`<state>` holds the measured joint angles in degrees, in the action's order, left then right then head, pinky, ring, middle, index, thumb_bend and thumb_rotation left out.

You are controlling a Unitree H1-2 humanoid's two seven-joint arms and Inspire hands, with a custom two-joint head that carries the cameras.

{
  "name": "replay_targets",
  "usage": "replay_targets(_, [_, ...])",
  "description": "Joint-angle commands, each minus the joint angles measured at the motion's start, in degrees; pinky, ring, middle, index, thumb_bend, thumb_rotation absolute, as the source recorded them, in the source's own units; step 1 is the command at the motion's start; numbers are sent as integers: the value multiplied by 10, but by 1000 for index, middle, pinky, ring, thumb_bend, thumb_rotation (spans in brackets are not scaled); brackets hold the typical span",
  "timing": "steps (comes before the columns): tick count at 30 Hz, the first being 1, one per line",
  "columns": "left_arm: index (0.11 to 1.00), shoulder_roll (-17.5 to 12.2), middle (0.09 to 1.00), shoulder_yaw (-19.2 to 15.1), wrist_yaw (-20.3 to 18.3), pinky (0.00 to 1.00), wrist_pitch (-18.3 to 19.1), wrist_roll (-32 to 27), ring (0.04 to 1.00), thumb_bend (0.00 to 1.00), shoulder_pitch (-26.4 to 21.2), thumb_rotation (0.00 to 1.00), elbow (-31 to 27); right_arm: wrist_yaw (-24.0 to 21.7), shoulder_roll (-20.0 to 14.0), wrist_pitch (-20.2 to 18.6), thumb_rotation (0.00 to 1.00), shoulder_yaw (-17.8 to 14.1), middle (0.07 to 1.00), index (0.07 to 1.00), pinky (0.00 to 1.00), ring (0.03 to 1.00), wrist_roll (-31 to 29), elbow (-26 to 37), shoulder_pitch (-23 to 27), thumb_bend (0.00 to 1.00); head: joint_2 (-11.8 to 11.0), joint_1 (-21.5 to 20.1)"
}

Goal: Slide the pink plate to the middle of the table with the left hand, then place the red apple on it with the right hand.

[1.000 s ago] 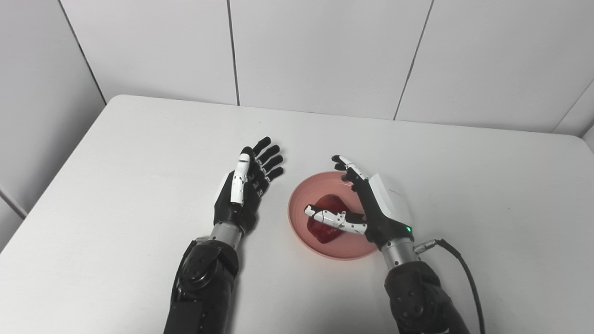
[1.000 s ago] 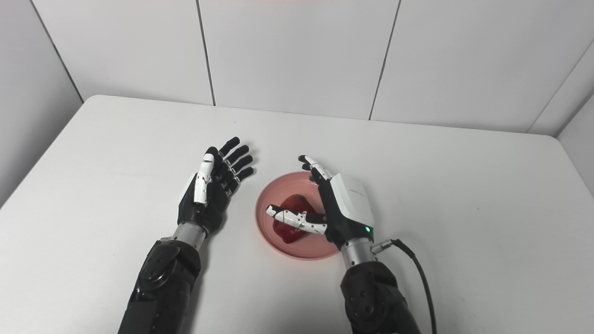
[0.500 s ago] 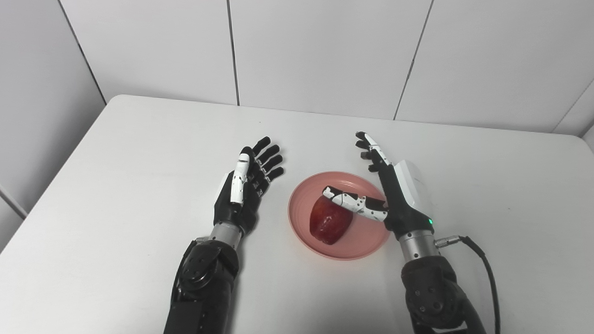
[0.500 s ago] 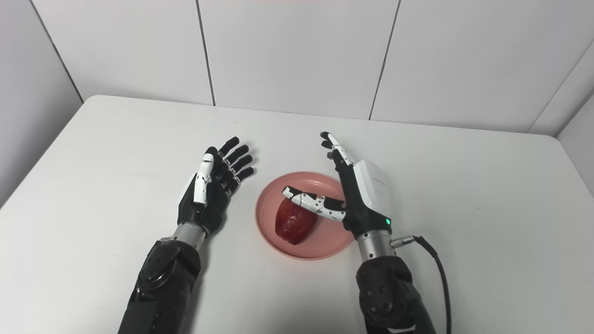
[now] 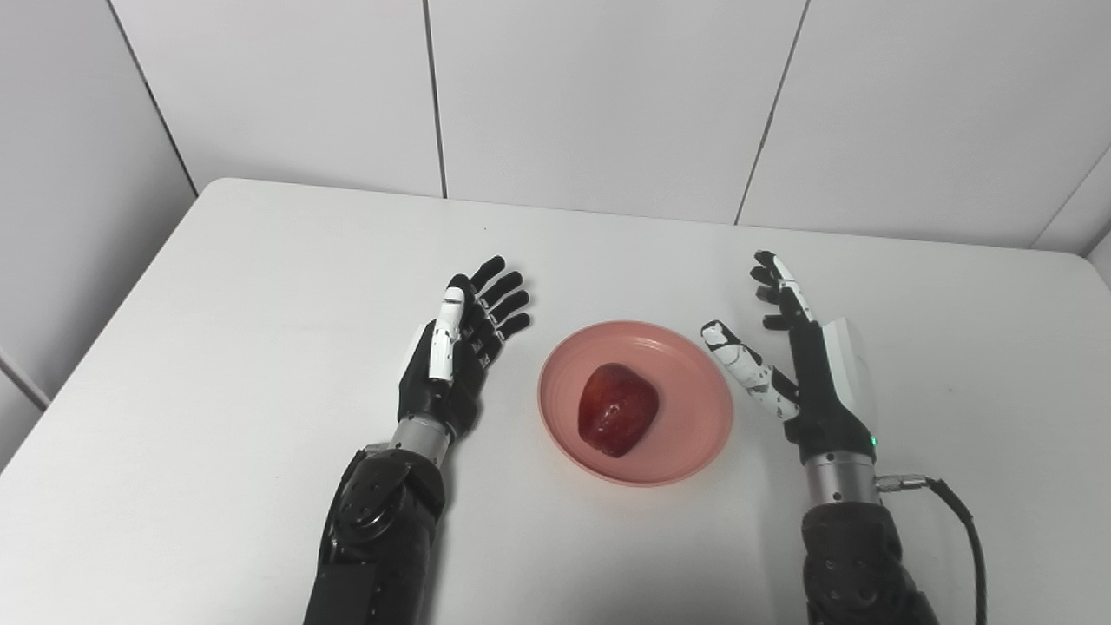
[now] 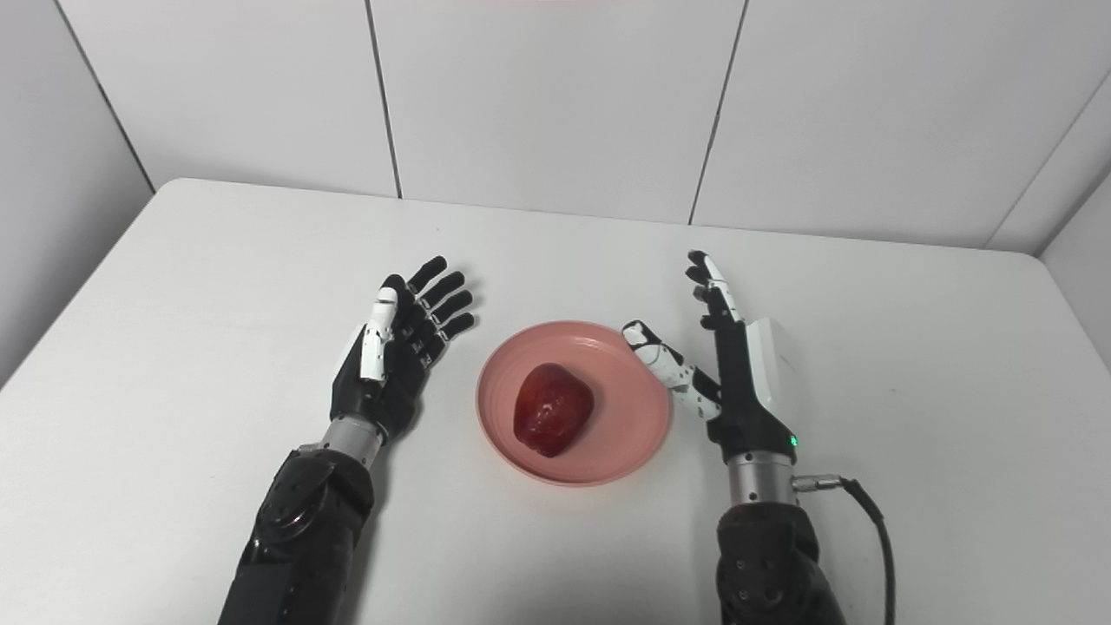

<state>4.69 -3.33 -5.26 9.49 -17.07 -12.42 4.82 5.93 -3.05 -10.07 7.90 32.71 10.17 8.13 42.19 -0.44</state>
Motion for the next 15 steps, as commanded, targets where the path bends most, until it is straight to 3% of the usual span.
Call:
replay_targets(1, [844,-5,856,1,7,841,26,7,854,416,15,1000,10,27,3,36,1000,-8,857,880,760,833,-7,1,3,810,0,0])
replay_targets(8, [845,-7,860,2,5,845,24,7,858,413,15,1000,11,50,15,61,1000,-28,856,879,764,826,-62,-39,-16,652,1,2])
replay_targets(15, [848,-10,862,1,4,845,23,7,860,420,16,1000,11,39,25,53,1000,-40,878,887,800,860,-111,-58,-23,509,1,4])
